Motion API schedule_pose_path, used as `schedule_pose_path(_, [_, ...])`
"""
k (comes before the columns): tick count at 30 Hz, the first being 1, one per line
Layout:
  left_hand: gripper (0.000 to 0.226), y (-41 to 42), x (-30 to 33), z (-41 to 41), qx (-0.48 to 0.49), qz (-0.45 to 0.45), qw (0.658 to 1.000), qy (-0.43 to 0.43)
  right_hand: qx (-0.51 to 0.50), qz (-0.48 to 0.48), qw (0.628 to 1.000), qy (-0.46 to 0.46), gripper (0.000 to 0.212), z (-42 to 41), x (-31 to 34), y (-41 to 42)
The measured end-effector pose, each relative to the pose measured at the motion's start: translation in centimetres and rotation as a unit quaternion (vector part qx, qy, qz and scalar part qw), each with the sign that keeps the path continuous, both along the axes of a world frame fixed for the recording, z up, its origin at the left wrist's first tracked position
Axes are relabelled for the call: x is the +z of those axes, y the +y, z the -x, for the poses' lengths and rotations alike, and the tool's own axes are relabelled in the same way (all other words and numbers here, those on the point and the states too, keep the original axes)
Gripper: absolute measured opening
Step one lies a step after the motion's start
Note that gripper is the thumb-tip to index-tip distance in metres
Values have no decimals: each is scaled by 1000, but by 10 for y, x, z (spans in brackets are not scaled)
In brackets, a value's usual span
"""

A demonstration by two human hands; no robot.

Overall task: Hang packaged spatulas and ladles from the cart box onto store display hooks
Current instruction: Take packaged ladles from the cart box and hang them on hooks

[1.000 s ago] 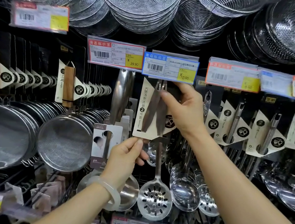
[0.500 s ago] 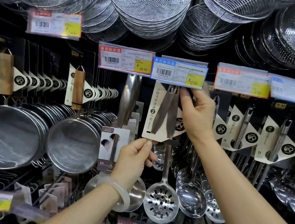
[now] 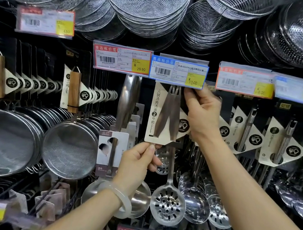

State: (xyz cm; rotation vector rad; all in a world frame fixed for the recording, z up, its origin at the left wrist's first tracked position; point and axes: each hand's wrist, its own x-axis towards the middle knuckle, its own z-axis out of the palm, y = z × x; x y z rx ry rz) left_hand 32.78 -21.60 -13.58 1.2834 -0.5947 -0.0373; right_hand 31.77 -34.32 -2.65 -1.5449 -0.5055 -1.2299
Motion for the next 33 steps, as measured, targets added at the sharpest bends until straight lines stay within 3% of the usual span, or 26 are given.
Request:
schedule_pose_path(18, [33, -6, -7, -3, 2, -20, 1000, -7, 24, -45, 998, 36, 27, -5, 17, -10])
schedule_pose_path(24, [27, -9, -10, -20, 12, -42, 999, 16, -32, -42, 992, 110, 21, -14, 8, -4])
schedule_pose_path(28, [24, -21, -7, -37, 3, -36, 998, 52, -163, 40, 958, 233, 31, -18, 2, 1])
schedule_pose_path(33, [21, -39, -4, -64, 10, -20, 995, 97, -333, 265, 882, 204, 67, -22, -24, 3])
